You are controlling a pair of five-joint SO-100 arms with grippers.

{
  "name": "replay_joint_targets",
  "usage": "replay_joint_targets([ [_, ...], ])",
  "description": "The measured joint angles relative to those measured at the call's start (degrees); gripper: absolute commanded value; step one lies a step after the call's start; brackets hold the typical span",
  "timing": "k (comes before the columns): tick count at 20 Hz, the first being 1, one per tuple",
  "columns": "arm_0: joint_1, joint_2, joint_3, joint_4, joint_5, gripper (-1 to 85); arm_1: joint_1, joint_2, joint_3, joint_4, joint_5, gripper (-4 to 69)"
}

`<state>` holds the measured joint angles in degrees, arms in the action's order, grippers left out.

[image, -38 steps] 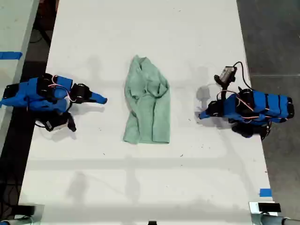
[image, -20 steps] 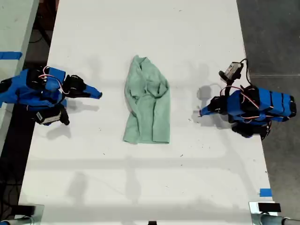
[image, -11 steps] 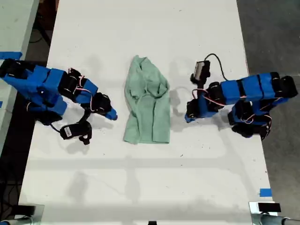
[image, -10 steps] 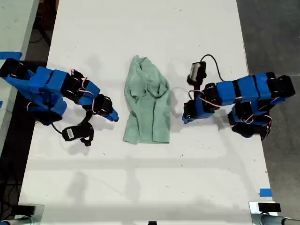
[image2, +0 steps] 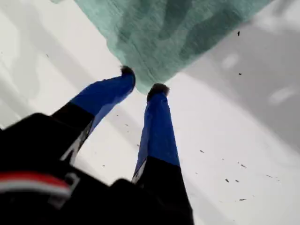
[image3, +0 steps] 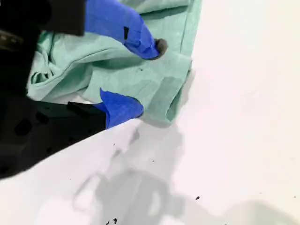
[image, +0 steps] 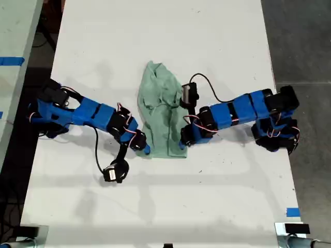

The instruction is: Fold t shirt

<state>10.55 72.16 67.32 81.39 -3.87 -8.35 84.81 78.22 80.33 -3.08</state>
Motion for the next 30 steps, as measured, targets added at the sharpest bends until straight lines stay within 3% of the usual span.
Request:
replay_joint_targets([
  [12,-2.7,-10.2,-4.4,1.9,2.5,14.4,-0.9,-7.6,-2.5,-1.4,-1.3,21.5],
  [13,-3.4,-11.6,-4.4,1.7,2.8,10.4,-1.0,-7.6,-2.5,-1.4,-1.4,21.4],
  [14,-3.8,-12.3,-4.6,1.2,3.3,0.5,-1.1,-7.6,-2.5,-1.4,-1.2,21.1],
  [24,-4.0,-13.5,-5.8,-0.6,3.4,0.1,-1.8,-12.7,-5.1,-3.8,-1.4,20.6],
  [25,-4.0,-13.7,-6.0,-0.6,3.4,0.1,-1.9,-14.4,-7.0,-3.9,-1.1,19.8],
  [26,-4.0,-13.8,-6.2,-0.6,3.4,0.1,-2.0,-16.0,-8.7,-3.9,-1.4,13.9],
  [27,-4.0,-13.8,-6.2,-0.6,3.4,0.1,-2.0,-17.7,-10.3,-3.9,-1.2,-0.4],
  [30,-4.0,-13.8,-6.2,-0.7,3.4,0.1,-2.0,-19.3,-12.2,-4.9,-1.5,-0.2],
])
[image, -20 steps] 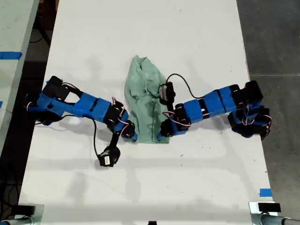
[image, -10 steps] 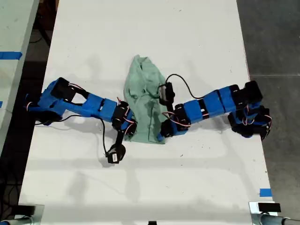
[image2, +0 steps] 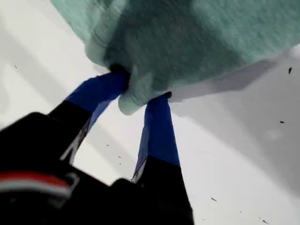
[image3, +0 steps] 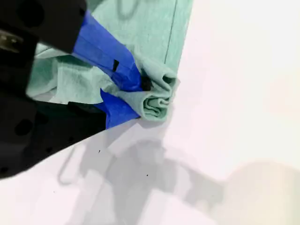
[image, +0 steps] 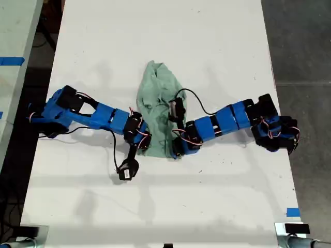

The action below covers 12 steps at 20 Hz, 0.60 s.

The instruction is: Fold t shirt

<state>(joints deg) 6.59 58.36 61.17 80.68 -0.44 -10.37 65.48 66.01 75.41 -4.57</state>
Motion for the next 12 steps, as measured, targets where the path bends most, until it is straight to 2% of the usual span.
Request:
replay_joint_targets([
  [4,0.4,-0.3,-1.3,-0.4,0.0,0.1,-0.4,-0.4,-1.9,1.4,0.0,-0.2],
  [7,4.0,-0.3,-4.4,-0.4,-0.1,0.1,-2.5,-0.9,-8.3,4.0,0.0,-0.2],
  [10,7.1,5.5,-4.5,-0.2,0.0,0.1,-4.2,-0.4,-11.3,3.1,-1.4,-0.2],
  [12,7.5,11.0,-4.5,2.4,0.1,0.1,-4.2,2.2,-11.3,1.0,-3.3,-0.2],
])
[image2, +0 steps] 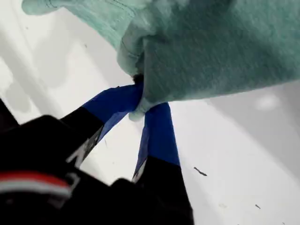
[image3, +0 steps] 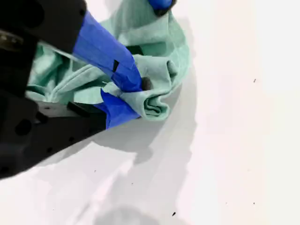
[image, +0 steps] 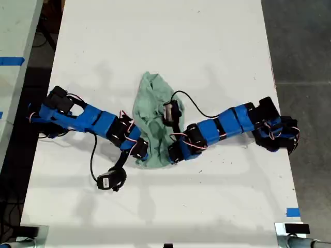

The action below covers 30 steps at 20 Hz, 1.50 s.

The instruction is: Fold t shirt

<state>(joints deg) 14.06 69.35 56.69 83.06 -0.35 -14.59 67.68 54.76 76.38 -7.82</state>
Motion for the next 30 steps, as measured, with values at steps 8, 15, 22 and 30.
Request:
replay_joint_targets([
  [8,-18.5,22.9,8.9,7.6,9.8,0.1,13.8,15.9,1.2,-1.1,-8.3,-0.2],
  [15,-46.8,24.3,11.5,7.8,18.8,0.1,31.6,17.8,6.3,-1.8,-11.1,-0.2],
  [22,-51.6,-0.3,3.0,4.7,23.9,13.6,43.0,12.9,10.6,-3.7,-16.0,14.5],
  [30,-55.6,-1.0,2.6,7.6,26.0,15.2,46.3,3.0,10.5,0.5,-18.9,29.9],
])
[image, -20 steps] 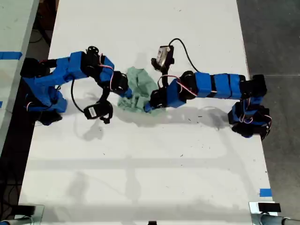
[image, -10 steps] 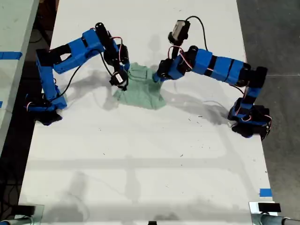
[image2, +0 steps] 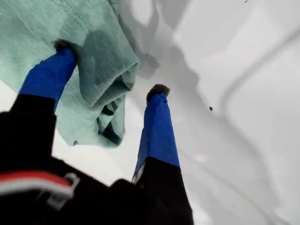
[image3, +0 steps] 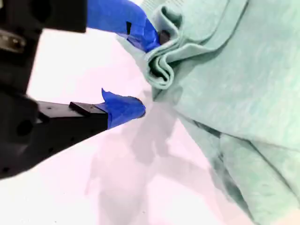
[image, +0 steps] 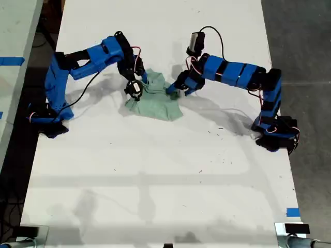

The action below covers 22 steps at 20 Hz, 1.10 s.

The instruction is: Fold t shirt

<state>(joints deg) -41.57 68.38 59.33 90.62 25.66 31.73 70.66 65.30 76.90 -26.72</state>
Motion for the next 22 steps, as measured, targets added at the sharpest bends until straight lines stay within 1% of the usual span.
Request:
replay_joint_targets([
  [3,-0.1,12.9,0.0,0.7,-0.2,12.6,0.1,4.6,0.0,3.0,-1.8,28.8],
  [6,0.2,28.4,0.4,0.4,-2.5,10.0,0.0,16.1,0.3,7.1,-2.0,26.5],
  [7,1.1,33.9,2.5,0.4,-3.4,7.2,-0.3,20.8,1.1,8.3,-2.0,25.5],
  [8,2.3,40.0,5.4,0.4,-4.5,1.8,-1.1,26.2,2.3,9.8,-2.0,9.3],
  [9,3.9,46.4,9.1,0.4,-5.4,0.1,-2.5,31.6,4.2,11.3,-2.0,0.8],
  [10,5.1,53.6,13.9,-0.1,-6.4,0.1,-4.3,37.4,6.8,12.4,-1.9,0.8],
  [12,8.0,69.8,25.9,-4.4,-8.1,0.1,-8.4,50.3,14.5,13.0,-0.9,0.8],
  [13,10.7,78.6,32.9,-6.7,-9.7,0.1,-10.7,57.0,19.0,13.0,0.0,0.9],
  [15,18.4,96.5,48.3,-13.1,-13.4,0.1,-15.3,70.0,28.7,13.0,2.1,0.9],
  [17,28.2,110.6,65.0,-20.9,-17.3,0.1,-20.0,82.0,39.6,12.7,4.5,0.9],
  [19,36.5,123.4,82.4,-29.3,-19.3,0.1,-25.8,93.6,53.6,9.6,6.9,0.9],
  [20,38.6,129.1,91.9,-32.0,-19.9,0.1,-28.3,99.7,61.6,7.5,8.1,0.9],
  [22,40.2,135.1,107.2,-33.5,-21.4,0.1,-30.8,114.6,78.4,5.7,10.5,0.8],
])
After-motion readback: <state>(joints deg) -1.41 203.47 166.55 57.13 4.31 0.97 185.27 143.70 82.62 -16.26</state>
